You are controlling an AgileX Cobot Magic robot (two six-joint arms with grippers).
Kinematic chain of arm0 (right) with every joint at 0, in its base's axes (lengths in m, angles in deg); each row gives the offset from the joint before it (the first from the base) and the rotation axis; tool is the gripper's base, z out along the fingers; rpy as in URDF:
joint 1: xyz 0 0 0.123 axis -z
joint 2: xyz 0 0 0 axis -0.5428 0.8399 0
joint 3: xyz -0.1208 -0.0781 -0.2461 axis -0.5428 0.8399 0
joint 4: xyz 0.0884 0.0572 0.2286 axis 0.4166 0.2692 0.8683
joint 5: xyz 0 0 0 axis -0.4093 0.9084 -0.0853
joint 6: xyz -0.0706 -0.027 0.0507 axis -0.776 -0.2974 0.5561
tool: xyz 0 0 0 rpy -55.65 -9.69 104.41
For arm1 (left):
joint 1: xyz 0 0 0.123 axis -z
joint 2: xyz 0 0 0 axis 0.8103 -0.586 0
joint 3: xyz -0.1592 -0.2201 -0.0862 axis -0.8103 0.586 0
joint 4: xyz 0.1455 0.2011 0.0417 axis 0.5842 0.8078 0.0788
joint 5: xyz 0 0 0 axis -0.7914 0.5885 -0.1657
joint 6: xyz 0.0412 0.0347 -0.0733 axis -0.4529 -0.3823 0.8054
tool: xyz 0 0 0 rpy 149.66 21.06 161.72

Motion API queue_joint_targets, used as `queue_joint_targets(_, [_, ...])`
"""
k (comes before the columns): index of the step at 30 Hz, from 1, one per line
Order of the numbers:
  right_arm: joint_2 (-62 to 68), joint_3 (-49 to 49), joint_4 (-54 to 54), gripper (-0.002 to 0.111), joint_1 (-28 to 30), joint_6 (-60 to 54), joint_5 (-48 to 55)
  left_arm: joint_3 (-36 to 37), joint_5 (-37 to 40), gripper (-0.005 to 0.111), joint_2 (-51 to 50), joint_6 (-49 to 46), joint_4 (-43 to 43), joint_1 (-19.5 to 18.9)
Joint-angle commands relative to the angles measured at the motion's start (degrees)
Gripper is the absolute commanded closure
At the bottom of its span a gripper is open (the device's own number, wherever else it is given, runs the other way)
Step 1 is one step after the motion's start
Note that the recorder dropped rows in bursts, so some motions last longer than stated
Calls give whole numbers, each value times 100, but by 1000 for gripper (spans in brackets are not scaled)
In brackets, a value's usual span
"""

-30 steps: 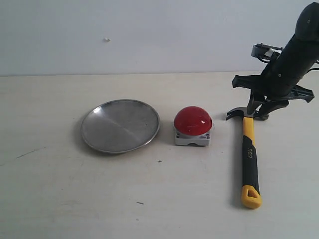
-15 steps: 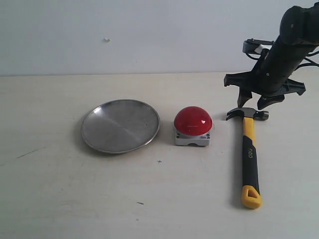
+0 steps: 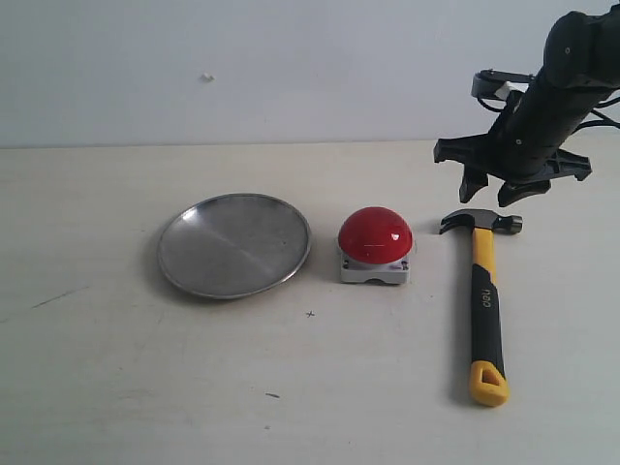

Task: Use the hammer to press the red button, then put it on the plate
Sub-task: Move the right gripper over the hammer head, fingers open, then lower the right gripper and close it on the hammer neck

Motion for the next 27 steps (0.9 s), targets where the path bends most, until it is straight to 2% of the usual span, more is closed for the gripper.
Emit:
queue_joint_targets(1, [-8, -22, -41, 58, -8, 17, -70, 17, 6, 107, 36, 41, -3, -8])
queue_joint_targets(19, [-8, -22, -28, 58, -8, 17, -88, 17, 6, 107, 36, 41, -3, -8])
queue_joint_targets(23, [-8, -22, -28, 58, -8, 17, -567, 17, 6, 107, 36, 41, -3, -8])
queue_joint_targets(27, [-8, -22, 111, 58, -8, 17, -596, 17, 6, 107, 36, 41, -3, -8])
